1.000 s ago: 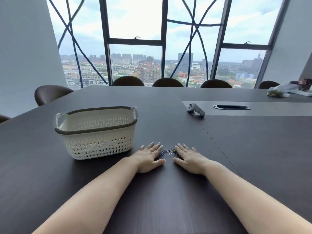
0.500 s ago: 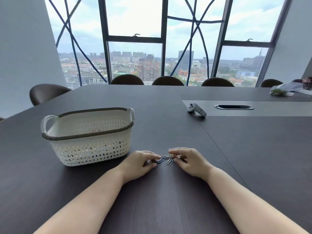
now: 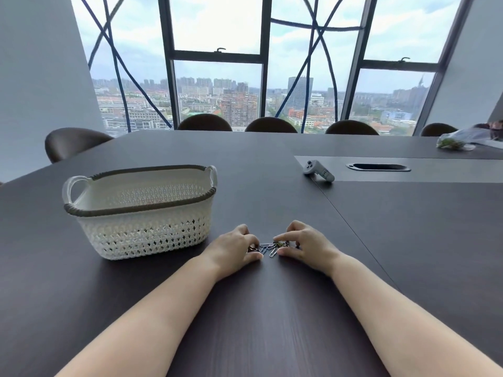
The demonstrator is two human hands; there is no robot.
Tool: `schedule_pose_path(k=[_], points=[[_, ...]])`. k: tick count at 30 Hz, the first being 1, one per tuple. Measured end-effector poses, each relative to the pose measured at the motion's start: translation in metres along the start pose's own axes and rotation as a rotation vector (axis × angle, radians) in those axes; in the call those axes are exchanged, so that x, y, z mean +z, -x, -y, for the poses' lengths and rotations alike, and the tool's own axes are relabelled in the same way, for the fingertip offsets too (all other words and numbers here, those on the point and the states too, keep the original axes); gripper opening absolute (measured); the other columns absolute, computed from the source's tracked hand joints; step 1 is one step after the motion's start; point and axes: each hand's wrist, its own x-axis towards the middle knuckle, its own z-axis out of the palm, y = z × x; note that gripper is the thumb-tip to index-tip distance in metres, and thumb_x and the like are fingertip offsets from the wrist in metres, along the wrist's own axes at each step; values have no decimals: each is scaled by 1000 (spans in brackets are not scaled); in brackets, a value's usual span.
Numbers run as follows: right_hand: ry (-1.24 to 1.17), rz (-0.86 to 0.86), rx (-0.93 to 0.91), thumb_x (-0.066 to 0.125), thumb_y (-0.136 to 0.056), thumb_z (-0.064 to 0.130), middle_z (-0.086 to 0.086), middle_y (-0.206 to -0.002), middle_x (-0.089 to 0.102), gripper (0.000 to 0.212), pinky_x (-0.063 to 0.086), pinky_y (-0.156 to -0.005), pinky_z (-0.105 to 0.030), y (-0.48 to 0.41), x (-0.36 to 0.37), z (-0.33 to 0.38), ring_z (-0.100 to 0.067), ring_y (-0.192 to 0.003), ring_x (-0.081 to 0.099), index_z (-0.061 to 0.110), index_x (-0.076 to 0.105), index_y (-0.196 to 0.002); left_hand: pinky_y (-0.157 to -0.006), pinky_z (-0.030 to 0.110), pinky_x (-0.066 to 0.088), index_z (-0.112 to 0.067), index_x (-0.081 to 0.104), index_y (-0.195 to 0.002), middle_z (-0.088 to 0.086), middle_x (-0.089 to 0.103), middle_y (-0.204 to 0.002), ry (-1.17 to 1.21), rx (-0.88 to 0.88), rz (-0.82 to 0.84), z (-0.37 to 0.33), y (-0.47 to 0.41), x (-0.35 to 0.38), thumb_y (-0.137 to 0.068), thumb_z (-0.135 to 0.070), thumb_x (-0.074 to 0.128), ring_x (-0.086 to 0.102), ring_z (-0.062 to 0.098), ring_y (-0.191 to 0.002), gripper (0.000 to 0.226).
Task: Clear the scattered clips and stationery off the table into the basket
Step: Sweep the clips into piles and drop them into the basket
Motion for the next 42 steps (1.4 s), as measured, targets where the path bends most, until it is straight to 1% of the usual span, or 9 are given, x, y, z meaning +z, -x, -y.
schedule_pose_path(k=[4, 8, 11, 15, 20, 31, 34, 38, 42], points=[[-20, -52, -31, 70, -80, 34, 18, -83, 48, 19, 35, -75, -19, 3, 4, 0, 6, -70, 46, 26, 73, -96, -90, 29, 41, -19, 58, -110, 1, 54, -114, 11, 14, -32, 1, 0, 3, -90, -39, 53, 57, 20, -105, 29], [59, -74, -40, 67, -81, 35, 10, -83, 52, 18, 41, -73, -26, 6, 4, 4, -8, -71, 48, 18, 67, -85, -88, 31, 40, -15, 56, -102, 3, 57, -114, -57, -17, -54, 0, 3, 5, -91, -46, 47, 54, 22, -108, 35], [160, -43, -32, 60, -86, 37, 5, -85, 55, 24, 38, -72, -28, 9, 0, 11, -15, -80, 49, 13, 60, -89, -85, 30, 39, -16, 56, -95, 2, 58, -112, -128, -16, -69, 2, 4, 6, -90, -52, 43, 53, 21, -109, 39], [317, -23, 2, 47, -93, 42, -3, -107, 64, 32, 36, -74, -30, 9, 0, 18, -26, -100, 57, 12, 55, -101, -84, 30, 38, -16, 57, -95, 1, 61, -111, -212, 8, -78, -1, 5, 5, -93, -51, 39, 52, 21, -110, 39], [433, -23, 9, 40, -95, 43, -8, -108, 65, 35, 39, -75, -33, 11, 2, 21, -29, -101, 58, 10, 51, -104, -83, 31, 40, -16, 59, -91, 2, 58, -105, -238, 35, -206, 0, 10, 7, -91, -51, 42, 53, 20, -106, 39], [232, -72, 117, 48, -93, 36, -13, -102, 66, 28, 38, -73, -32, 15, 1, 17, -30, -96, 58, 9, 53, -97, -68, 29, 35, -14, 57, -83, 5, 66, -99, -238, 11, -203, 0, 12, 9, -92, -53, 39, 59, 26, -97, 44], [146, -114, 96, 52, -92, 33, -12, -93, 67, 26, 41, -72, -33, 18, 0, 19, -30, -88, 58, 7, 55, -93, -66, 29, 31, -14, 56, -84, 3, 65, -96, -211, 32, -305, -1, 16, 8, -94, -50, 38, 59, 25, -93, 42], [-15, -219, 42, 57, -90, 29, 11, -59, 51, 20, 36, -61, -28, 19, -7, 30, -22, -63, 48, 12, 53, -79, -60, 28, 28, -17, 42, -70, 8, 64, -77, -100, 39, -464, 1, 22, -4, -93, -48, 42, 60, 29, -75, 39], [-99, -311, -33, 60, -88, 25, 8, -54, 44, 23, 32, -55, -28, 3, -20, 59, -21, -57, 41, 18, 46, -72, -56, 26, 26, -17, 39, -65, 11, 63, -68, -83, 4, -668, 4, 27, -46, -93, -48, 42, 59, 31, -66, 41]])
